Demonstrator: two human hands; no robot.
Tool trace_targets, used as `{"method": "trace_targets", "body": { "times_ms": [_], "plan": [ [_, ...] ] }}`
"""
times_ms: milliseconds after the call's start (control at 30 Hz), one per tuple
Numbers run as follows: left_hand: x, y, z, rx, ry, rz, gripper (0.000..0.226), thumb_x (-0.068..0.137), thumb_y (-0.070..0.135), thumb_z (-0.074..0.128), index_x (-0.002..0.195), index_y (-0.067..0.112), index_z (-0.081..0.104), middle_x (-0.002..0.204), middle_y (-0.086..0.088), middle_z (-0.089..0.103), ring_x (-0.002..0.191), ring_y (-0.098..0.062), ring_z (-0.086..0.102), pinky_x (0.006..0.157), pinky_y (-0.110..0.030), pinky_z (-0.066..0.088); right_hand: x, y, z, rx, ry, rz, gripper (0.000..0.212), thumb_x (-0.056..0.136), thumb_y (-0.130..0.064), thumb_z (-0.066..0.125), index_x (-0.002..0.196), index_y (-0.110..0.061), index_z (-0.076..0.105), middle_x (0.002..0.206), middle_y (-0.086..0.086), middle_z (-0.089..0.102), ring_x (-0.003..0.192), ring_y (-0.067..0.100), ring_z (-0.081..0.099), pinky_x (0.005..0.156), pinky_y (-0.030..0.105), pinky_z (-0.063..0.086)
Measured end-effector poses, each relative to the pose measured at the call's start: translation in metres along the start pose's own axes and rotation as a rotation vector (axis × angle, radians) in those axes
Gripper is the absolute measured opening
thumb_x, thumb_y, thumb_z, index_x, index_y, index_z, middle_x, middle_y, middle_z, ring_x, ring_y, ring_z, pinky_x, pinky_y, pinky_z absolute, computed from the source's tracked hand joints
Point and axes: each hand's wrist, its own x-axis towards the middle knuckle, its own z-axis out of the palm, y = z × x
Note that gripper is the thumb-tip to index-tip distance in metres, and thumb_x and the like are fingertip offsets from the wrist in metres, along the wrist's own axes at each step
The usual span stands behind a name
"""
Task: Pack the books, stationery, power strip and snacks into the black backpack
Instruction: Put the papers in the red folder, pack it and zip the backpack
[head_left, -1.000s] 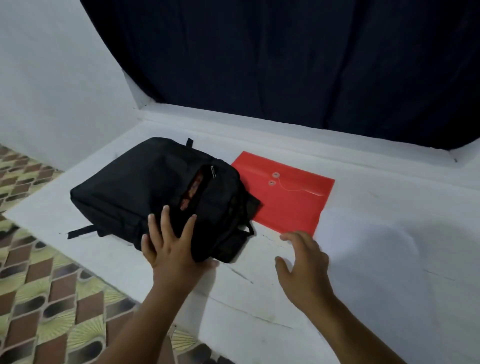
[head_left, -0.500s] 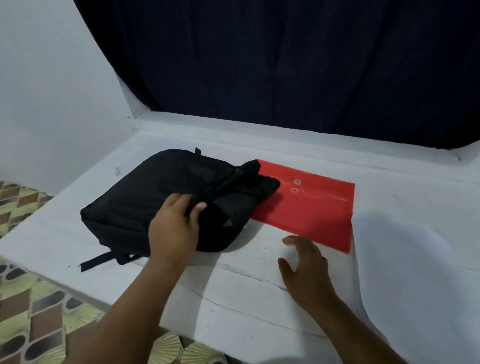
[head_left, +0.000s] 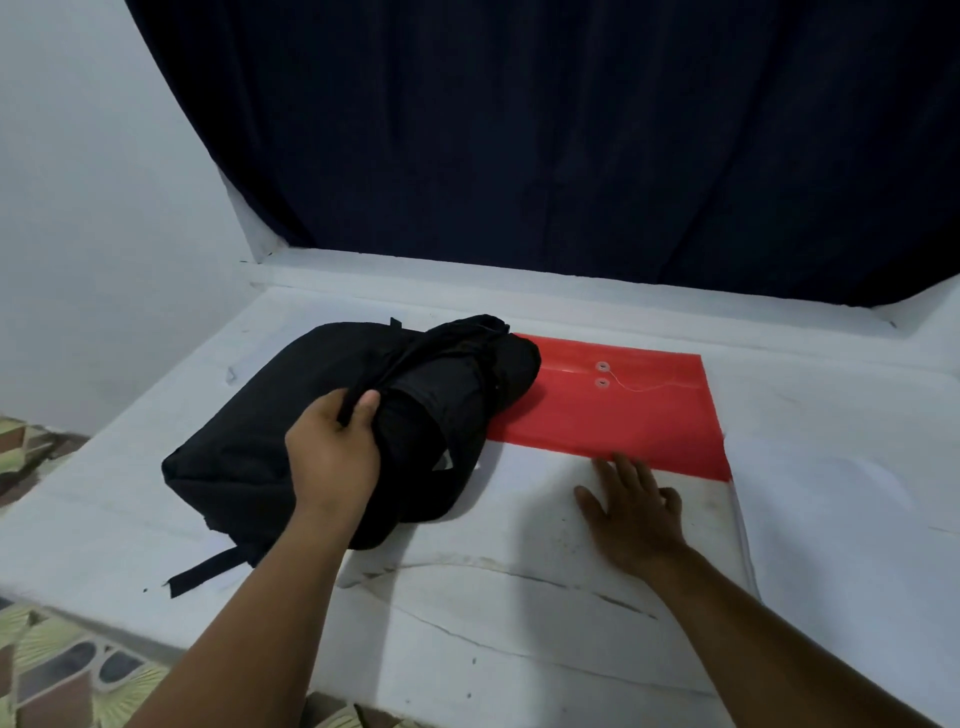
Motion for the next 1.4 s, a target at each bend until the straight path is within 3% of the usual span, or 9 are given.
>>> {"method": "trace_targets", "body": {
  "times_ms": [167,300,500,700,767,867,967,1167,1400],
  "plan": [
    [0.010,-0.007,-0.001,-0.024,-0.014,0.006,0.042,0.098,0.025,0.062,0.069,-0.002,0.049,0.065,-0.019,0.050,0.055,-0.010,0.038,0.057,-0.027,0.034,0.011,-0.026,0.000,-0.030,0.052,0.059,0.070,0.099,-0.063,0.015,0.158,-0.027,0.004,0.166,0.005,-0.004,0.152,0.031,-0.013,0.122,0.052,0.002],
    [0.013,-0.005,-0.001,-0.033,-0.016,-0.003,0.045,0.098,0.022,0.061,0.062,0.006,0.041,0.057,-0.002,0.040,0.050,-0.006,0.037,0.051,-0.015,0.032,0.000,-0.059,0.020,-0.025,-0.007,-0.299,0.064,0.102,-0.055,0.023,0.158,-0.030,0.004,0.166,-0.007,-0.005,0.151,0.017,-0.016,0.122,0.041,-0.004],
    [0.013,-0.005,0.000,-0.072,-0.016,0.012,0.048,0.098,0.019,0.062,0.058,0.016,0.036,0.054,0.005,0.034,0.049,-0.006,0.037,0.050,-0.014,0.033,-0.010,-0.056,0.022,-0.020,0.193,-0.333,0.070,0.087,-0.071,0.023,0.139,-0.032,0.051,0.135,-0.011,0.054,0.129,0.016,0.043,0.112,0.037,0.024],
    [0.014,-0.011,0.001,-0.060,-0.022,0.027,0.043,0.098,0.023,0.062,0.061,0.012,0.043,0.057,0.002,0.041,0.052,-0.007,0.039,0.053,-0.019,0.031,-0.026,-0.030,0.031,0.125,0.327,-0.289,0.073,0.070,-0.088,0.046,0.108,-0.032,0.073,0.110,-0.016,0.054,0.114,0.014,0.047,0.105,0.031,0.021],
    [0.013,-0.012,0.003,-0.060,-0.023,0.040,0.041,0.098,0.022,0.062,0.060,0.016,0.045,0.058,0.002,0.045,0.054,-0.007,0.042,0.053,-0.015,0.033,-0.036,-0.022,0.031,0.180,0.310,-0.288,0.077,0.062,-0.093,0.049,0.101,-0.031,0.073,0.130,-0.022,0.047,0.135,0.010,0.034,0.113,0.030,0.016],
    [0.009,-0.012,0.006,-0.034,-0.033,0.053,0.038,0.098,0.023,0.062,0.063,0.019,0.049,0.062,0.001,0.050,0.057,-0.005,0.047,0.055,-0.010,0.034,-0.052,-0.013,0.028,0.246,0.117,-0.293,0.097,0.050,-0.098,0.053,0.125,-0.036,0.056,0.149,-0.032,0.017,0.147,-0.002,0.003,0.124,0.032,0.006],
    [0.004,-0.014,0.009,0.025,-0.044,0.078,0.031,0.098,0.026,0.061,0.069,0.020,0.054,0.067,0.002,0.055,0.062,-0.007,0.051,0.057,-0.011,0.033,-0.064,-0.008,0.025,0.213,0.097,-0.311,0.116,0.046,-0.102,0.051,0.144,-0.041,0.036,0.148,-0.030,0.019,0.144,-0.003,0.009,0.123,0.032,0.007],
    [-0.010,-0.017,0.017,0.097,-0.035,0.107,0.022,0.097,0.029,0.062,0.082,0.013,0.063,0.074,0.000,0.060,0.070,-0.011,0.056,0.063,-0.018,0.037,-0.072,-0.002,0.034,0.193,0.239,-0.373,0.084,0.063,-0.096,0.049,0.123,-0.040,0.065,0.119,-0.024,0.050,0.116,0.003,0.042,0.099,0.026,0.022],
    [-0.035,-0.009,0.022,0.120,-0.016,0.123,0.017,0.095,0.031,0.066,0.094,0.015,0.069,0.083,0.003,0.064,0.079,-0.014,0.059,0.072,-0.025,0.041,-0.072,0.034,0.028,0.364,0.305,-0.460,0.042,0.075,-0.071,0.067,0.098,-0.037,0.075,0.101,-0.027,0.054,0.103,-0.001,0.050,0.085,0.034,0.049]
  ]
}}
